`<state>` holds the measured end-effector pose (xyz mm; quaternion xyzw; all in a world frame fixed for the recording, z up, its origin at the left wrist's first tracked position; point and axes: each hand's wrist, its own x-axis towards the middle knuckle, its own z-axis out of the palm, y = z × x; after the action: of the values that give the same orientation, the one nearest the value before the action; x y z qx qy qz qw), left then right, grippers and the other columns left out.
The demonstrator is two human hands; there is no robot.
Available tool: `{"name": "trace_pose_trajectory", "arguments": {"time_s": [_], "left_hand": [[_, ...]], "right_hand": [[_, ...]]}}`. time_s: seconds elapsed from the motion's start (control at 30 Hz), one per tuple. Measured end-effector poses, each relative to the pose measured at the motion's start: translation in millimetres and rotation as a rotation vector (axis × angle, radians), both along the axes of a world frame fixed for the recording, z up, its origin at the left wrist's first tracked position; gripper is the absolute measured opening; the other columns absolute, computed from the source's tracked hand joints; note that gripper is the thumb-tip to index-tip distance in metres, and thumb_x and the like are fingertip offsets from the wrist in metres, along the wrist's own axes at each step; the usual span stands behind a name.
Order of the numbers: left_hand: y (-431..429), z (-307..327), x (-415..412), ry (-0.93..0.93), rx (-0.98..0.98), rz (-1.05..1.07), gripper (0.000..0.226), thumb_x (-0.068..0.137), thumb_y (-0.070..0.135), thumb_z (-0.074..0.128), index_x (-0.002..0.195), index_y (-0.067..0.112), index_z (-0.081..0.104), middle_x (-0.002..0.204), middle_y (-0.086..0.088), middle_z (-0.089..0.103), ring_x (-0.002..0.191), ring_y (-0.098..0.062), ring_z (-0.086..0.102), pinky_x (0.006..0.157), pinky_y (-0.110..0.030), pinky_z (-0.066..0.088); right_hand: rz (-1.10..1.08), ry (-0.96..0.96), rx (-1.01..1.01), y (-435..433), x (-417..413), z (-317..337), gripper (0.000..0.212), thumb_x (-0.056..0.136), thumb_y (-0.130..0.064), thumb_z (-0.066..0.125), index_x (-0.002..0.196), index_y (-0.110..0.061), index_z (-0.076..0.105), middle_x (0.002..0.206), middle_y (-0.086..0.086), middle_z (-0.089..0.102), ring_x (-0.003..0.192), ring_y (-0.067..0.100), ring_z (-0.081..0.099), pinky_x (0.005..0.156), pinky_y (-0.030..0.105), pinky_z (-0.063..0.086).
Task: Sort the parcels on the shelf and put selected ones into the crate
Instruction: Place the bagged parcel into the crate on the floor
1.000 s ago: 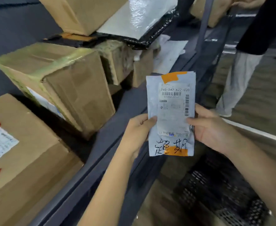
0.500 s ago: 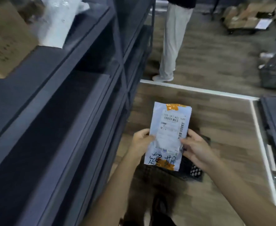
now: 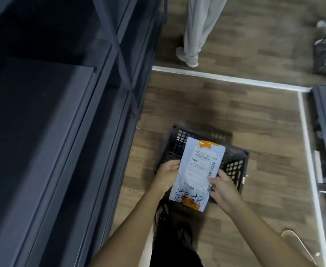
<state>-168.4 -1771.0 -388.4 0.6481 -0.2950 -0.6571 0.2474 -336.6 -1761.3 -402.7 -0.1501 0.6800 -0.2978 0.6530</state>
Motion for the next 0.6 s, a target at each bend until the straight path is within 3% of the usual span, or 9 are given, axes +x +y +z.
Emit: {"name": "trace_pose_trajectory", "arguments": {"time_s": [0.07, 0.13, 0.23, 0.3, 0.4, 0.5, 0.6], "left_hand": [[-17.5, -14.9, 2.0, 0.034, 0.028, -0.064, 0.041, 0.094, -0.013, 0.033, 0.132, -0.005, 0.047, 0.120, -0.011, 0.055, 0.074, -0.004, 0.057, 0.052, -0.004, 0.045], [-35.3, -43.9, 3.0, 0.030, 0.063, -0.081, 0.033, 0.096, -0.005, 0.038, 0.123, -0.002, 0.056, 0.122, -0.013, 0.059, 0.083, -0.008, 0.057, 0.060, -0.006, 0.045], [-57.9, -88.5, -1.2, -0.003, 0.124, -0.119, 0.020, 0.087, 0.020, 0.049, 0.097, 0.017, 0.067, 0.101, -0.001, 0.069, 0.087, -0.010, 0.062, 0.072, -0.020, 0.048], [-74.7, -127.2, -6.9, -0.015, 0.146, -0.122, 0.023, 0.089, 0.015, 0.049, 0.103, 0.014, 0.067, 0.095, 0.001, 0.068, 0.091, -0.015, 0.063, 0.075, -0.025, 0.048], [-99.0, -198.8, -14.0, -0.045, 0.150, -0.126, 0.032, 0.096, 0.004, 0.041, 0.124, 0.005, 0.057, 0.116, -0.009, 0.064, 0.104, -0.020, 0.059, 0.092, -0.031, 0.046], [-115.1, -266.8, -15.4, -0.055, 0.160, -0.136, 0.036, 0.098, 0.012, 0.039, 0.131, 0.007, 0.054, 0.128, -0.012, 0.060, 0.117, -0.024, 0.056, 0.105, -0.041, 0.042], [-125.9, -335.4, -16.5, -0.067, 0.194, -0.105, 0.038, 0.102, 0.020, 0.037, 0.136, 0.008, 0.049, 0.136, -0.012, 0.053, 0.122, -0.023, 0.051, 0.101, -0.030, 0.042]], "right_hand": [[-0.017, 0.009, 0.027, -12.0, -0.7, -18.9, 0.030, 0.097, 0.005, 0.039, 0.118, -0.013, 0.050, 0.112, 0.008, 0.062, 0.105, 0.028, 0.059, 0.085, 0.044, 0.050], [-0.035, 0.031, 0.047, -23.4, -0.1, -39.2, 0.031, 0.095, 0.007, 0.040, 0.118, -0.010, 0.052, 0.112, 0.010, 0.062, 0.102, 0.027, 0.060, 0.081, 0.041, 0.051], [-0.046, 0.072, 0.101, -42.0, 1.4, -84.7, 0.028, 0.092, 0.008, 0.045, 0.114, -0.007, 0.055, 0.109, 0.011, 0.064, 0.095, 0.026, 0.061, 0.083, 0.042, 0.049], [-0.053, 0.089, 0.121, -57.3, 0.9, -123.5, 0.028, 0.087, 0.007, 0.050, 0.109, -0.008, 0.058, 0.109, 0.014, 0.066, 0.096, 0.030, 0.062, 0.084, 0.043, 0.049], [-0.055, 0.096, 0.131, -85.2, -2.0, -194.1, 0.027, 0.087, 0.007, 0.052, 0.106, -0.011, 0.059, 0.108, 0.016, 0.067, 0.099, 0.035, 0.064, 0.089, 0.048, 0.052], [-0.029, 0.128, 0.146, -105.2, -3.8, -265.6, 0.027, 0.087, 0.010, 0.048, 0.098, -0.011, 0.060, 0.109, 0.022, 0.065, 0.103, 0.045, 0.061, 0.091, 0.060, 0.047], [0.010, 0.155, 0.150, -116.9, -2.4, -337.2, 0.024, 0.088, 0.009, 0.049, 0.102, -0.006, 0.060, 0.107, 0.023, 0.065, 0.101, 0.046, 0.061, 0.088, 0.059, 0.048]]}}
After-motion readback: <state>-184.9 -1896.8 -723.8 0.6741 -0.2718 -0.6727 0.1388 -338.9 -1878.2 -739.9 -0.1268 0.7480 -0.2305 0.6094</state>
